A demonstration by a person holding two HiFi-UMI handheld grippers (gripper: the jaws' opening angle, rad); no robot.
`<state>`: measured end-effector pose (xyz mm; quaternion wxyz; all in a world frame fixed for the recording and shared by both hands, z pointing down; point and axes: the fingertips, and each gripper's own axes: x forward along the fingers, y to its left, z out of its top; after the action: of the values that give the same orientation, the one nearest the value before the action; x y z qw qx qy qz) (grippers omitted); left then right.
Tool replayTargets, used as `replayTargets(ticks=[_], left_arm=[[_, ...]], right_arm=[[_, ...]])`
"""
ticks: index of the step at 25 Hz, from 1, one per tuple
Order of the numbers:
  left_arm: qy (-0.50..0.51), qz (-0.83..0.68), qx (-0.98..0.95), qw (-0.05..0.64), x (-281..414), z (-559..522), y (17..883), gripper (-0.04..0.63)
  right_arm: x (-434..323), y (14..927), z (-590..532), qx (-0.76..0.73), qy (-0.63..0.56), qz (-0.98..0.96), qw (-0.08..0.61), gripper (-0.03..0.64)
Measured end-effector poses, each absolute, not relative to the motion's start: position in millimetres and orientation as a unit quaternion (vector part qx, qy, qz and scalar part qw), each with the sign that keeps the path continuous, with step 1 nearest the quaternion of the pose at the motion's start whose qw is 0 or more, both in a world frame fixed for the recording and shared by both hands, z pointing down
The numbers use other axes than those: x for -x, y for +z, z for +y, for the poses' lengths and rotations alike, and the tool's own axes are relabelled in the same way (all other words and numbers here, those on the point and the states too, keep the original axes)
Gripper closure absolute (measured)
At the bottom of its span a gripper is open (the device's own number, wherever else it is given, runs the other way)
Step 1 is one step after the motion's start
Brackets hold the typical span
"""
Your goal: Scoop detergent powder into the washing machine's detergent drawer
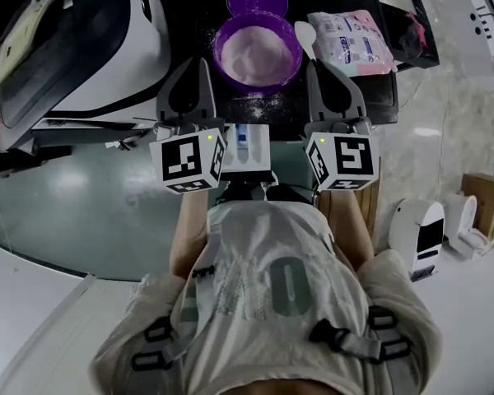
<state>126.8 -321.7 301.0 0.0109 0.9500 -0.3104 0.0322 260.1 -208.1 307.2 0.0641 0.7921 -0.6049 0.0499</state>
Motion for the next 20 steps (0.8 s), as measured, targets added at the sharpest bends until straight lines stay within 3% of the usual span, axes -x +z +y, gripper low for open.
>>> replayTargets(ticks=[6,20], left_arm=[[0.033,-0.309,-0.95,0.015,-124.0,-325.2,308.6,0.575],[0.02,-0.336,-0.941,0.021,-95.8,-329.1,319.8,0.575]], right_arm=[[-250.9,312.3,-229.1,-0.751,0.053,-0.648,0.115,0.606],[-239.8,352.1,-288.0,-0.536,0.081,-0.728,0.42,0.606]])
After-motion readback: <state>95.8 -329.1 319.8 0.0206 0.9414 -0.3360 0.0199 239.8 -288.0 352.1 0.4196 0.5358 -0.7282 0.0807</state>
